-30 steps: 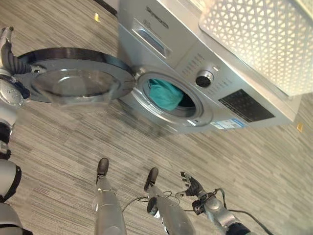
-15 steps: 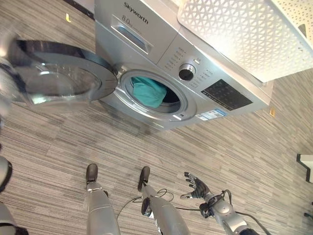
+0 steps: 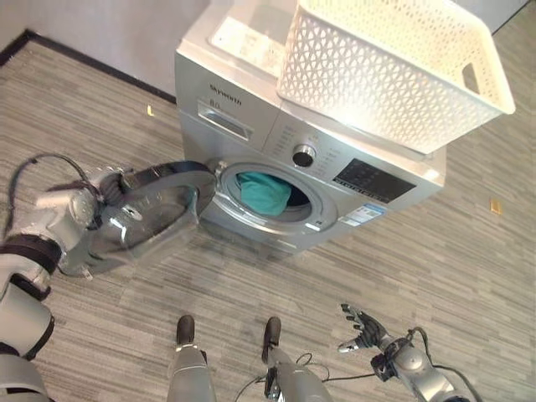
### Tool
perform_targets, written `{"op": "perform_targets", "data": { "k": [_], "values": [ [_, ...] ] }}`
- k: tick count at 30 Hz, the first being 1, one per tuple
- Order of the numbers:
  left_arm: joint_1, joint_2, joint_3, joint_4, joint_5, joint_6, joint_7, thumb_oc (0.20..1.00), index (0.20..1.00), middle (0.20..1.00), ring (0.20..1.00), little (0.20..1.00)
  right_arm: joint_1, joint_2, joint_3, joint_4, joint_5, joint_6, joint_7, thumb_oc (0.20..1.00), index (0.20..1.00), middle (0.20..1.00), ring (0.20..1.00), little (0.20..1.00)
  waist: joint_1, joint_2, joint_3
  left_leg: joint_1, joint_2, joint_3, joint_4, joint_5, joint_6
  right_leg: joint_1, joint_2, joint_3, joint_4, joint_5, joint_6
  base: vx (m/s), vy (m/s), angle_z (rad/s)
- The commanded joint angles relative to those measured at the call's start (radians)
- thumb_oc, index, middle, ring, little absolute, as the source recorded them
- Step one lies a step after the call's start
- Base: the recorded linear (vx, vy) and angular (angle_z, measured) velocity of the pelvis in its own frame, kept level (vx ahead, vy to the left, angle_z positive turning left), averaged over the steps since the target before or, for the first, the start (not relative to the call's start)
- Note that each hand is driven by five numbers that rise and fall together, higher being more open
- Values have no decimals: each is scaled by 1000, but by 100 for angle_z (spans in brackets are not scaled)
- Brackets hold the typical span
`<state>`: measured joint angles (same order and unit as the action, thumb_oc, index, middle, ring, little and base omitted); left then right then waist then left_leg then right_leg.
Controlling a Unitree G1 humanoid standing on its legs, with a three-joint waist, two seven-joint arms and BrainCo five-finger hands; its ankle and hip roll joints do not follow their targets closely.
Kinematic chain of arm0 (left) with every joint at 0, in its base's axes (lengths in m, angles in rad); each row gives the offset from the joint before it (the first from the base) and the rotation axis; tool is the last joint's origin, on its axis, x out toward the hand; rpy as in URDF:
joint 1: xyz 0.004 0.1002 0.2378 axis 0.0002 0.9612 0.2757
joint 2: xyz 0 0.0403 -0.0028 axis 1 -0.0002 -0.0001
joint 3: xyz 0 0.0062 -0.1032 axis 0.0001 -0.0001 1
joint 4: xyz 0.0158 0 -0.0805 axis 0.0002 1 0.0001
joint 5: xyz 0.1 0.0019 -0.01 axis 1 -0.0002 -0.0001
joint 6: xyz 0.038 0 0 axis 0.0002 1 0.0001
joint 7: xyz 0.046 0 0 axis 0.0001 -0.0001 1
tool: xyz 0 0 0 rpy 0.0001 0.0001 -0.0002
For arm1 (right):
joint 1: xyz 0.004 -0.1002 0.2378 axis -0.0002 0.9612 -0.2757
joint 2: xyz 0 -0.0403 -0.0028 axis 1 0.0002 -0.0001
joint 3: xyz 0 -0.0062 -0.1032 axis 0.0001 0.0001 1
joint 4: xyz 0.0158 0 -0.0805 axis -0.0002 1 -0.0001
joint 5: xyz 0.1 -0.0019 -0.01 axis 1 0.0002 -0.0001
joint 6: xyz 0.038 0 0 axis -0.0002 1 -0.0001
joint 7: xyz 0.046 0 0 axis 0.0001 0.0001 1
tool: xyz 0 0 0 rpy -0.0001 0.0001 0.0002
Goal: Grab the laundry basket,head to the washer,open it,put in the laundry and shut it.
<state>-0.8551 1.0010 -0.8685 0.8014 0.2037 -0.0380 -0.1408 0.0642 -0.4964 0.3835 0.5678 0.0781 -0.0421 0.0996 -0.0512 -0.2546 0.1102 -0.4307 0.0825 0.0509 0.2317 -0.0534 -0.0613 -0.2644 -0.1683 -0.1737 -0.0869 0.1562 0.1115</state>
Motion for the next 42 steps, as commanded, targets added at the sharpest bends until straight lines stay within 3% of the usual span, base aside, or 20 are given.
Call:
{"op": "perform_targets", "data": {
  "k": [1, 4, 20, 24, 27, 28, 32, 36, 37, 38, 39, 42],
  "values": [
    [50, -182, -49, -33, 20, -70, -77, 1000, 1000, 1000, 1000, 1000, -8, -79, -69, -25, -44, 2, 7, 1000, 1000, 1000, 1000, 1000, -37, 73, 67, 174, -5, 14, -217, 25, 60, 106, 49, -40, 118, -128, 55, 87, -33, 3],
    [90, -236, -68, -119, 29, -85, -93, 1000, 1000, 1000, 1000, 1000, 27, -75, -88, 30, -100, 6, 17, 1000, 1000, 1000, 1000, 1000, -41, 110, 32, 248, 3, 33, -264, 42, 52, 146, 56, -44, 114, -154, 48, 99, -46, 0],
    [126, -396, -15, -102, 1, -89, -71, 1000, 1000, 1000, 1000, 1000, 60, -49, -154, 122, -130, 15, -5, 1000, 1000, 1000, 1000, 1000, -75, 188, -54, 348, 14, 85, -319, 78, 21, 224, 66, -31, 70, -155, 48, 43, -25, -11],
    [116, -421, 1, -147, -24, -104, -38, 1000, 1000, 1000, 1000, 1000, 54, -12, -145, 226, -121, 15, -19, 1000, 1000, 1000, 1000, 1000, -70, 210, -62, 360, 13, 77, -319, 79, 18, 242, 66, -39, 71, -169, 42, 8, -21, -4],
    [103, -365, -17, -282, 27, -120, -29, 1000, 1000, 1000, 1000, 1000, 57, 1, -133, 263, -131, 13, -11, 1000, 1000, 1000, 1000, 1000, -56, 218, -65, 367, 9, 67, -319, 75, 18, 258, 64, -53, 69, -180, 40, 8, -8, 2],
    [57, -322, -69, -367, 152, -139, -11, 1000, 1000, 1000, 1000, 1000, 57, 21, -104, 294, -141, 10, 4, 1000, 1000, 1000, 1000, 1000, -38, 223, -64, 374, 6, 56, -319, 72, 20, 273, 64, -67, 70, -190, 38, 29, -28, 3],
    [50, -333, -113, -413, 273, -150, -5, 1000, 1000, 1000, 1000, 1000, 20, 75, -49, 362, -131, -2, 5, 1000, 1000, 1000, 1000, 1000, -16, 227, -57, 382, -2, 36, -319, 70, 23, 292, 62, -88, 69, -201, 33, 15, -8, 28],
    [251, -355, 8, -480, 201, -148, -23, 1000, 1000, 1000, 1000, 1000, 22, 109, -50, 287, -110, -1, -2, 1000, 1000, 1000, 1000, 1000, 11, 230, -59, 381, -13, 12, -319, 68, 23, 312, 57, -118, 63, -211, 28, -4, 12, 14],
    [393, -348, 100, -504, 121, -167, 3, 1000, 1000, 1000, 1000, 1000, 17, 129, -55, 274, -103, -5, -14, 1000, 1000, 1000, 1000, 1000, 30, 232, -58, 384, -18, 0, -319, 63, 22, 323, 54, -131, 62, -216, 25, -10, 21, 27],
    [397, -347, 103, -506, 121, -168, 2, 1000, 1000, 1000, 1000, 1000, 17, 128, -53, 274, -103, -5, -14, 1000, 1000, 1000, 1000, 1000, 27, 233, -60, 381, -19, -1, -319, 68, 23, 321, 54, -133, 60, -212, 25, -22, 37, 30],
    [570, -354, 194, -498, 6, -207, 14, 1000, 1000, 1000, 1000, 1000, -5, 151, -38, 282, -106, -14, -27, 1000, 1000, 1000, 1000, 1000, 48, 235, -61, 384, -23, -9, -319, 63, 23, 329, 52, -136, 59, -215, 24, -46, 42, 22],
    [759, -458, 316, -326, -97, -185, 48, 1000, 1000, 1000, 1000, 1000, -28, 171, -14, 322, -135, -17, -45, 1000, 1000, 1000, 1000, 1000, 63, 237, -68, 390, -26, -13, -319, 62, 27, 335, 49, -134, 62, -218, 19, -31, 40, 18]
  ]
}}
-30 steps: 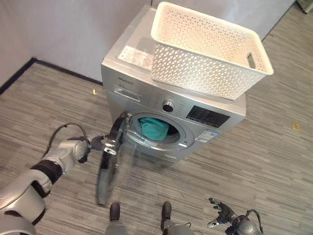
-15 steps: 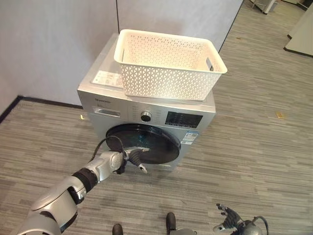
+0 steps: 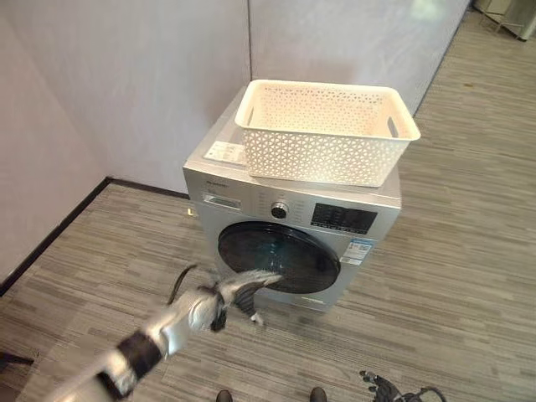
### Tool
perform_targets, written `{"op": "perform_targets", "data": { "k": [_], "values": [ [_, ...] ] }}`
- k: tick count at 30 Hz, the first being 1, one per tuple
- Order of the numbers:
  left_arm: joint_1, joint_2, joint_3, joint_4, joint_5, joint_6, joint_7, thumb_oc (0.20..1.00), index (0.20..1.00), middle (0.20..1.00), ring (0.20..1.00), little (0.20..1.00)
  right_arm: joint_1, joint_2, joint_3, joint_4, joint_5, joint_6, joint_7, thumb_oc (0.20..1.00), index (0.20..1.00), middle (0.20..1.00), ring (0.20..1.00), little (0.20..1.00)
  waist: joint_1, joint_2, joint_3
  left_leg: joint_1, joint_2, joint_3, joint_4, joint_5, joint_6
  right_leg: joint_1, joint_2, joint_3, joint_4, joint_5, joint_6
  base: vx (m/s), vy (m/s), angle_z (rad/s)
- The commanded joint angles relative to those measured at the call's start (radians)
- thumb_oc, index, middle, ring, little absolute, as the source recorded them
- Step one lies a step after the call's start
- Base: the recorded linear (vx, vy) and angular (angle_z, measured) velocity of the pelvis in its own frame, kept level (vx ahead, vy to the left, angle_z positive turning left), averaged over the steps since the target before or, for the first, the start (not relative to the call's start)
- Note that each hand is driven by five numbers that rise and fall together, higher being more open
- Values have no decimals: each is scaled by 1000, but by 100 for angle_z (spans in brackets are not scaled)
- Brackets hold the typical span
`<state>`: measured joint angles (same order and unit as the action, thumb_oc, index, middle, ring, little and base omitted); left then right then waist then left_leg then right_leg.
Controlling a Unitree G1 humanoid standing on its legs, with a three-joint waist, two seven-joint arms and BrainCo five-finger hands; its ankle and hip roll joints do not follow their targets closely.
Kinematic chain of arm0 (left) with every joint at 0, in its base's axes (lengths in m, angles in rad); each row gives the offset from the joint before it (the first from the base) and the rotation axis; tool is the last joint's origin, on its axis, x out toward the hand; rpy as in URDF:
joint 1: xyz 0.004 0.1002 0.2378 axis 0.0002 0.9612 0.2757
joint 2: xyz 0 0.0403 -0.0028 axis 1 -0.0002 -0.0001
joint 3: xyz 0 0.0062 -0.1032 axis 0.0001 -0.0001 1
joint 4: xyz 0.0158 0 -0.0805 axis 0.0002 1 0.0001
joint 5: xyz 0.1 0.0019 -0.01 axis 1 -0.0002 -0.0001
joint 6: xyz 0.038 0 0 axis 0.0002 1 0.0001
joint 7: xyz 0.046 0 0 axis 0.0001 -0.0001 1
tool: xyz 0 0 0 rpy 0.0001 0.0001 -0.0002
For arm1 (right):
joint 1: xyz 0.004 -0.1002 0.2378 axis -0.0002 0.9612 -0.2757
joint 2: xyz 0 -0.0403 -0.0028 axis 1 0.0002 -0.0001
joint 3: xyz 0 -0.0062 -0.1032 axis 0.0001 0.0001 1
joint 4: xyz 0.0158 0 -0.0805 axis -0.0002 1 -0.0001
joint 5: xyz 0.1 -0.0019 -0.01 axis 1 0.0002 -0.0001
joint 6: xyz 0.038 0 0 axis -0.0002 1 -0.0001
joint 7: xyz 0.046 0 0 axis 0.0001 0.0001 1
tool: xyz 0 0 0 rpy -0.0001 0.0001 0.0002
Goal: Grab the laundry basket,head to the washer,open it,put in the laundry and shut it.
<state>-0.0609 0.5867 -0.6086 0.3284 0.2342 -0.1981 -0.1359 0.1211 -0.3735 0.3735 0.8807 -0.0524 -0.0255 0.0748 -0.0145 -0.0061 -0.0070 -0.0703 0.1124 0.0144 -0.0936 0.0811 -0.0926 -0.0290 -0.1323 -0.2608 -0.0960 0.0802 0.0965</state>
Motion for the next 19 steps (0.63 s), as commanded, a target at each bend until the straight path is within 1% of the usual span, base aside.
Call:
{"op": "perform_targets", "data": {
  "k": [1, 2, 3, 4, 5, 6, 7, 8, 9, 10, 11, 12, 13, 16, 17, 19],
  "values": [
    [-36, -45, 57, 149, -127, -27, 44, 1000, 1000, 1000, 1000, 1000, -86, 47, -4, 10, -5, -34, -21, 1000, 1000, 1000, 1000, 1000, 24, -11, 46, 24, -57, 22, 6, -69, 59, 96, 12, -49, 69, -138, 34, -61, 23, 14],
    [13, -117, 147, 306, -140, 0, 108, 1000, 1000, 1000, 1000, 1000, -85, 65, -17, 61, -4, -35, -42, 1000, 1000, 1000, 1000, 1000, 40, -13, 46, 30, -60, 14, 6, -68, 62, 103, 11, -49, 71, -140, 31, -71, 20, 12],
    [29, -148, 174, 371, -130, 2, 134, 1000, 1000, 1000, 1000, 1000, -89, 77, -26, 108, 0, -34, -52, 1000, 1000, 1000, 1000, 1000, 45, -13, 45, 31, -61, 10, 6, -68, 63, 105, 11, -49, 70, -139, 30, -69, 19, 6],
    [28, -149, 174, 373, -130, 1, 135, 1000, 1000, 1000, 1000, 1000, -90, 77, -26, 109, 0, -35, -52, 1000, 1000, 1000, 1000, 1000, 43, -13, 43, 26, -62, 9, 6, -64, 64, 102, 11, -50, 68, -135, 29, -60, 31, 7],
    [66, -186, 247, 490, -145, 7, 171, 1000, 1000, 1000, 1000, 1000, -87, 93, -49, 165, 3, -30, -71, 1000, 1000, 1000, 1000, 1000, 53, -12, 39, 35, -64, 10, 6, -66, 66, 108, 9, -47, 68, -135, 29, -46, 27, 9],
    [65, -187, 247, 490, -144, 7, 171, 1000, 1000, 1000, 1000, 1000, -87, 93, -49, 166, 3, -30, -71, 1000, 1000, 1000, 1000, 1000, 52, -12, 38, 32, -64, 9, 6, -64, 67, 106, 8, -48, 67, -133, 29, -77, 32, 10],
    [69, -235, 296, 638, -171, 17, 199, 1000, 1000, 1000, 1000, 1000, -84, 112, -74, 247, 16, -26, -88, 1000, 1000, 1000, 1000, 1000, 55, -13, 29, 37, -66, 8, 6, -63, 68, 110, 7, -49, 66, -130, 28, -42, 9, 5],
    [67, -237, 296, 641, -171, 15, 201, 1000, 1000, 1000, 1000, 1000, -85, 112, -74, 249, 16, -27, -88, 1000, 1000, 1000, 1000, 1000, 54, -13, 29, 36, -66, 7, 6, -63, 68, 110, 7, -49, 66, -130, 28, -55, 16, -4],
    [69, -260, 320, 757, -167, 26, 205, 1000, 1000, 1000, 1000, 1000, -79, 119, -99, 311, 16, -18, -97, 1000, 1000, 1000, 1000, 1000, 50, -13, 23, 47, -68, 9, 6, -68, 67, 118, 6, -46, 68, -133, 26, -31, 14, -6],
    [64, -266, 327, 798, -158, 32, 210, 1000, 1000, 1000, 1000, 1000, -79, 119, -111, 340, 16, -14, -103, 1000, 1000, 1000, 1000, 1000, 47, -13, 17, 47, -69, 7, 6, -67, 68, 117, 6, -46, 67, -131, 25, -31, 14, -4],
    [64, -266, 327, 798, -158, 32, 210, 1000, 1000, 1000, 1000, 1000, -79, 119, -111, 340, 16, -14, -103, 1000, 1000, 1000, 1000, 1000, 47, -13, 18, 47, -69, 7, 6, -67, 68, 117, 6, -46, 67, -131, 25, -38, 14, -3],
    [72, -281, 342, 845, -158, 41, 208, 1000, 1000, 1000, 1000, 1000, -71, 119, -138, 388, 22, -4, -111, 1000, 1000, 1000, 1000, 1000, 43, -9, 15, 57, -69, 8, 6, -71, 68, 122, 4, -41, 71, -135, 24, 0, 0, 0],
    [71, -281, 342, 846, -158, 41, 208, 1000, 1000, 1000, 1000, 1000, -71, 119, -139, 388, 22, -4, -111, 1000, 1000, 1000, 1000, 1000, 42, -9, 13, 53, -70, 7, 6, -69, 68, 120, 4, -42, 69, -133, 24, -34, 17, -2],
    [89, -302, 381, 891, -192, 50, 194, 1000, 1000, 1000, 1000, 1000, -56, 117, -173, 421, 41, 4, -110, 1000, 1000, 1000, 1000, 1000, 31, -5, 5, 61, -68, 10, 6, -73, 69, 121, 1, -34, 71, -132, 22, -14, 3, -3],
    [100, -318, 401, 907, -216, 50, 191, 1000, 1000, 1000, 1000, 1000, -49, 126, -185, 441, 53, 5, -110, 1000, 1000, 1000, 1000, 1000, 23, -3, 3, 70, -67, 20, 6, -76, 71, 119, 1, -15, 71, -127, 22, -34, 7, -9],
    [105, -333, 410, 906, -243, 48, 189, 1000, 1000, 1000, 1000, 1000, -49, 136, -186, 452, 57, 8, -112, 1000, 1000, 1000, 1000, 1000, 18, -1, 2, 78, -67, 26, 6, -80, 73, 119, 0, -5, 69, -123, 23, -13, 12, -10]
  ]
}}
